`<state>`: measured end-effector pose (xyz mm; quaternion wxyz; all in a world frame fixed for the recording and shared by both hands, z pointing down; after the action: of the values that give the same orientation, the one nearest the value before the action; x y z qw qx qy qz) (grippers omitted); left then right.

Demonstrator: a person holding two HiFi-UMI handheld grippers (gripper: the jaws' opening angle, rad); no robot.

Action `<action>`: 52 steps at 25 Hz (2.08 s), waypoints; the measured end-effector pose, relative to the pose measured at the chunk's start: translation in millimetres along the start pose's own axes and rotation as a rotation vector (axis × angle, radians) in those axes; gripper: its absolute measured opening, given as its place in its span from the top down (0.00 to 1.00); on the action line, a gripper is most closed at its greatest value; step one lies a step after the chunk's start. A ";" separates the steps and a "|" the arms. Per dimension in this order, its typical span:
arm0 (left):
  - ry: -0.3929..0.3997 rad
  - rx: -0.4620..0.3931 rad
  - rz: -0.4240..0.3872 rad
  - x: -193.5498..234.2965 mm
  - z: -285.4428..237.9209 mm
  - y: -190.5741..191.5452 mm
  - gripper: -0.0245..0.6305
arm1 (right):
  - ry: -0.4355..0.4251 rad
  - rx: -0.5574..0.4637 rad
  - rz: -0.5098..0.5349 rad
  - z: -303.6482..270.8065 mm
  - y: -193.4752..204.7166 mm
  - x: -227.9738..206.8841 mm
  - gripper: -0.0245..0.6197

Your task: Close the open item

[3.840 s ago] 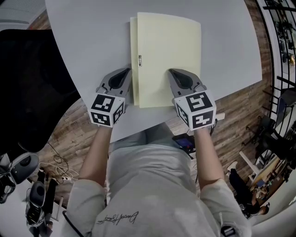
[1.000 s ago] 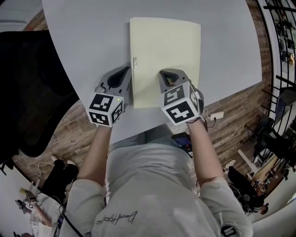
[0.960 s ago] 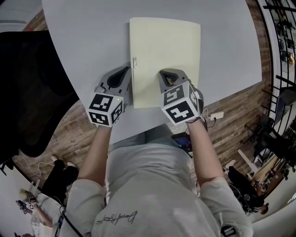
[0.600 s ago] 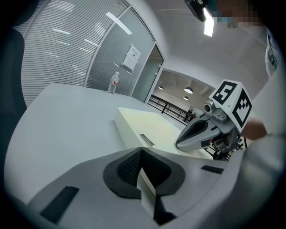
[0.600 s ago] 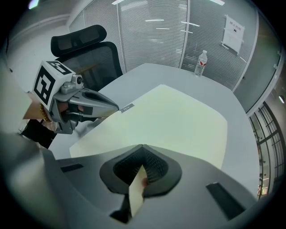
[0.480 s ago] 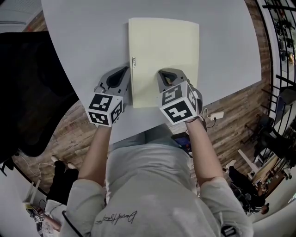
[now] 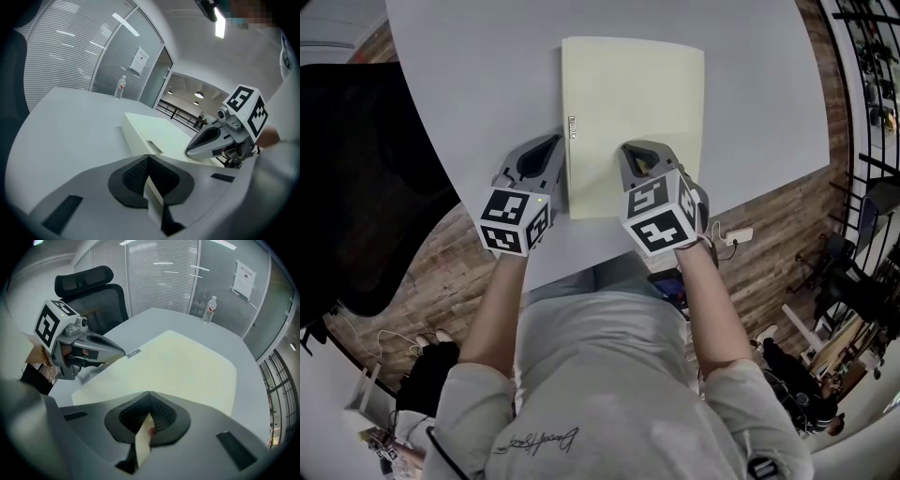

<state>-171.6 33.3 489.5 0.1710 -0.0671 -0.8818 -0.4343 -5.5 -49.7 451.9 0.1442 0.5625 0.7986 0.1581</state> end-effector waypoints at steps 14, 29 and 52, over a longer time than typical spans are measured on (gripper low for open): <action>0.003 0.003 -0.011 -2.9 1.5 -4.9 0.95 | 0.102 -0.093 0.030 11.8 4.6 8.1 0.94; -0.016 -0.052 -0.084 -11.9 34.6 -26.4 0.95 | 0.132 -0.252 -0.104 45.1 18.4 3.2 0.94; 0.041 -0.155 -0.187 -85.1 95.5 -55.5 0.95 | 0.023 -0.487 -0.238 128.6 61.0 14.0 0.94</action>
<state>-130.4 77.2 363.8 0.1420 0.0115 -0.8444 -0.5164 94.5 -5.5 359.7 0.2838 0.4116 0.7992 0.3336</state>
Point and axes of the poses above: the fingertips, and each gripper's own axes: z backward along the fingers, x to its left, y out of its underside, the point moved 10 cm from there along z, backward along the fingers, and after that the axes turned 4 degrees about -y, right-handed, at the moved point
